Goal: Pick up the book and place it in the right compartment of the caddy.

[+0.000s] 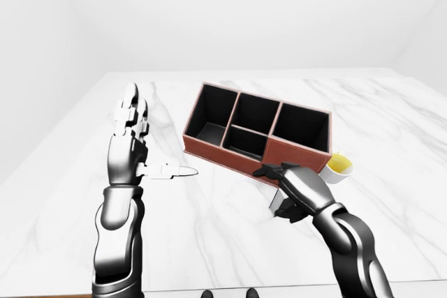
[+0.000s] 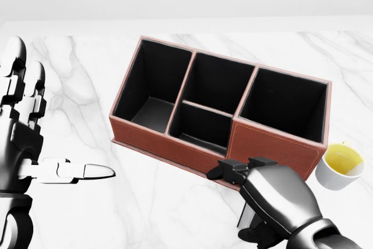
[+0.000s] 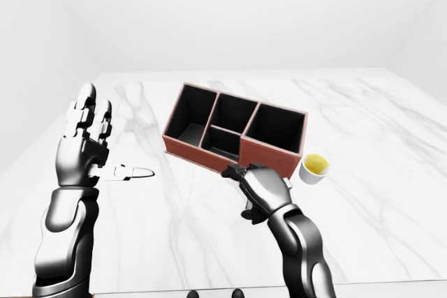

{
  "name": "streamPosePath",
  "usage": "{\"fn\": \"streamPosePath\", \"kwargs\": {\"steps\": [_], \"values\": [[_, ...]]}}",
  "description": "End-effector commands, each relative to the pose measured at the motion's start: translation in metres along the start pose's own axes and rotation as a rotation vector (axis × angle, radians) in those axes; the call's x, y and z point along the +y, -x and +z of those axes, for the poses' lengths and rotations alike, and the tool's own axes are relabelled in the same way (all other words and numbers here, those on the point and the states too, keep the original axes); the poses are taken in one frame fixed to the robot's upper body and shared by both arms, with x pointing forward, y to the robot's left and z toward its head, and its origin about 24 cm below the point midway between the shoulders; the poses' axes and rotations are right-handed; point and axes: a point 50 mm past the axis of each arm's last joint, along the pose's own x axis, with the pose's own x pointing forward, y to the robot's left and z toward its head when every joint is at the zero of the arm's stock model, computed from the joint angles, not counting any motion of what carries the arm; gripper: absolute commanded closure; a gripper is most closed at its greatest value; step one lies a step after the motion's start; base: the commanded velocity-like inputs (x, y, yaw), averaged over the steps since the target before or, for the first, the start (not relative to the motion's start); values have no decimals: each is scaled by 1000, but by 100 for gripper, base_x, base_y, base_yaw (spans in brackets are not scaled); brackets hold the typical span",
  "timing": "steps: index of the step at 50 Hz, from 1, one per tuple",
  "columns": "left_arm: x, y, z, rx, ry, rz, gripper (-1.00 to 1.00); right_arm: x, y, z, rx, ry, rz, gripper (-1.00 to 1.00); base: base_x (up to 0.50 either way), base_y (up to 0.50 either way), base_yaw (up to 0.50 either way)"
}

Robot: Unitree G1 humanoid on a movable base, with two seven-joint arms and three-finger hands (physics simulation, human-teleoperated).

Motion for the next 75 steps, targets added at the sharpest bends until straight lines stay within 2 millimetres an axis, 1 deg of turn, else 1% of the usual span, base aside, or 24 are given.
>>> {"fn": "streamPosePath", "kwargs": {"steps": [1,7,22,29,32,43,53,66,75], "values": [[1,1,-3,13,5,1,-100,6,-4,-4,43,55,5,-24,0,0,0],[1,1,-4,19,8,1,-100,9,-6,-6,64,93,6,-24,0,0,0],[3,3,-16,72,18,9,-100,16,-13,-8,87,163,9,-23,0,0,0],[4,4,-17,74,20,9,-100,16,-16,-19,140,259,-31,-21,0,0,0],[5,5,-17,74,21,12,-100,19,-17,-23,157,294,-34,-20,0,0,0],[6,5,-16,73,22,16,-100,24,-21,-28,168,335,-27,-20,0,0,0],[7,6,-15,69,20,18,-100,29,-25,-29,166,361,-24,-20,0,0,0],[7,8,-18,84,17,21,-100,40,-30,-41,181,469,-40,-21,0,0,0],[7,9,-19,88,15,21,-100,46,-31,-48,185,512,-46,-21,0,0,0]]}}
